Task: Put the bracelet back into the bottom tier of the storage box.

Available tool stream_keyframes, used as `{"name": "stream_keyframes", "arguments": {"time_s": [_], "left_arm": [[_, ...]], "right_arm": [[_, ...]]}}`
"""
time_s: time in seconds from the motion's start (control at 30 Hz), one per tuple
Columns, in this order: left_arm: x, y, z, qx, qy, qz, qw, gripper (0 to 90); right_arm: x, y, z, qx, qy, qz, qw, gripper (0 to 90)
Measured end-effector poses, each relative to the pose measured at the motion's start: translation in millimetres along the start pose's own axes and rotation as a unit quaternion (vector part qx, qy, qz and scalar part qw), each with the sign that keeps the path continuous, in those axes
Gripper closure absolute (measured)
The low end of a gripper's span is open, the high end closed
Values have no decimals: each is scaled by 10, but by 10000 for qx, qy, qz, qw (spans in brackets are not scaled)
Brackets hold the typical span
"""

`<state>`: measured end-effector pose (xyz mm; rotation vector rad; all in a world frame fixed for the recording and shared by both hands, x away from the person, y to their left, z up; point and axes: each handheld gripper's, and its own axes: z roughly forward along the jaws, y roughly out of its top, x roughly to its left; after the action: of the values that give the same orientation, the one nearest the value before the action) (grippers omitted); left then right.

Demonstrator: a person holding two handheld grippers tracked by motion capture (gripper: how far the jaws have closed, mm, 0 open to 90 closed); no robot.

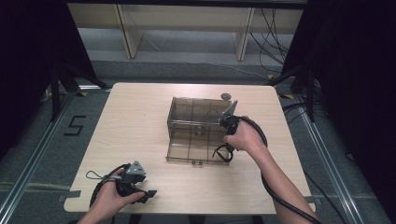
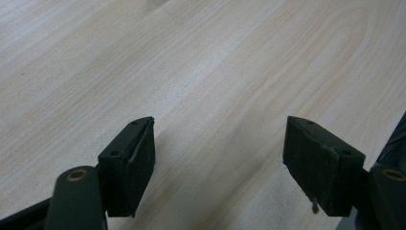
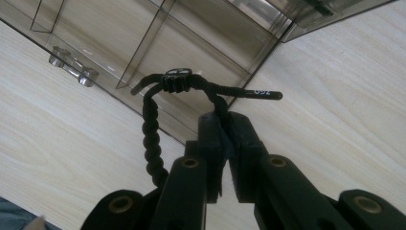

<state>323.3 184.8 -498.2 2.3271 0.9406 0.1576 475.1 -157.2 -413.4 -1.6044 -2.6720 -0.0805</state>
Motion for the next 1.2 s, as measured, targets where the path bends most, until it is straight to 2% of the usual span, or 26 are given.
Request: {"name": "stream_keyframes", "arguments": {"time_s": [0.07,0.1,0.13,0.17,0.27,0.3,0.33,0.47,0.5,0.53,0.73,0.83,0.87,0.9,0.97,1.0,1.03,1.2], "left_arm": [[0,4,-13,67,-30,47,10000,268],[-2,3,-11,49,-25,30,10000,268],[-2,4,-12,53,-27,34,10000,268],[-1,4,-12,54,-25,38,10000,268],[-2,3,-11,55,-27,35,10000,268],[-4,3,-11,48,-30,26,10000,268],[-3,3,-10,43,-30,25,10000,268],[-3,3,-11,50,-32,31,10000,268],[-4,2,-10,43,-33,21,10000,268],[-2,3,-11,50,-30,31,10000,268],[-3,3,-11,49,-30,30,10000,268],[0,0,-1,-6,-1,-6,10000,268],[2,2,-8,-3,10,49,10000,268],[-1,-1,-2,-1,-3,-12,10000,268],[2,2,-9,-6,10,51,10000,268],[0,0,-2,-5,-7,-4,10000,268],[-2,4,-14,57,-31,39,10000,268],[-1,1,-6,10,-48,21,10000,268]], "right_arm": [[-3,5,6,-33,-12,-49,10000,849],[-16,12,7,-63,-8,-157,9999,849],[-4,14,-1,-13,-2,-66,10000,849],[5,14,6,-74,-42,-44,10000,849],[7,33,2,19,-7,-35,10000,849],[5,34,6,-79,61,-146,9998,849],[15,46,5,-12,60,-89,9999,849],[23,55,19,-74,31,-118,9999,849],[11,66,20,-40,40,-199,9998,849],[26,66,16,-18,31,-107,9999,849],[52,78,14,-49,55,-97,9999,849],[56,87,23,-48,18,-131,9999,849],[57,89,25,-26,32,-132,9999,849],[60,92,31,-29,2,-147,9999,849],[64,96,39,-20,-5,-190,9998,849],[69,96,42,-26,-7,-180,9998,848],[70,99,42,-12,-3,-204,9998,849],[91,115,51,-19,-37,-219,9998,848]]}}
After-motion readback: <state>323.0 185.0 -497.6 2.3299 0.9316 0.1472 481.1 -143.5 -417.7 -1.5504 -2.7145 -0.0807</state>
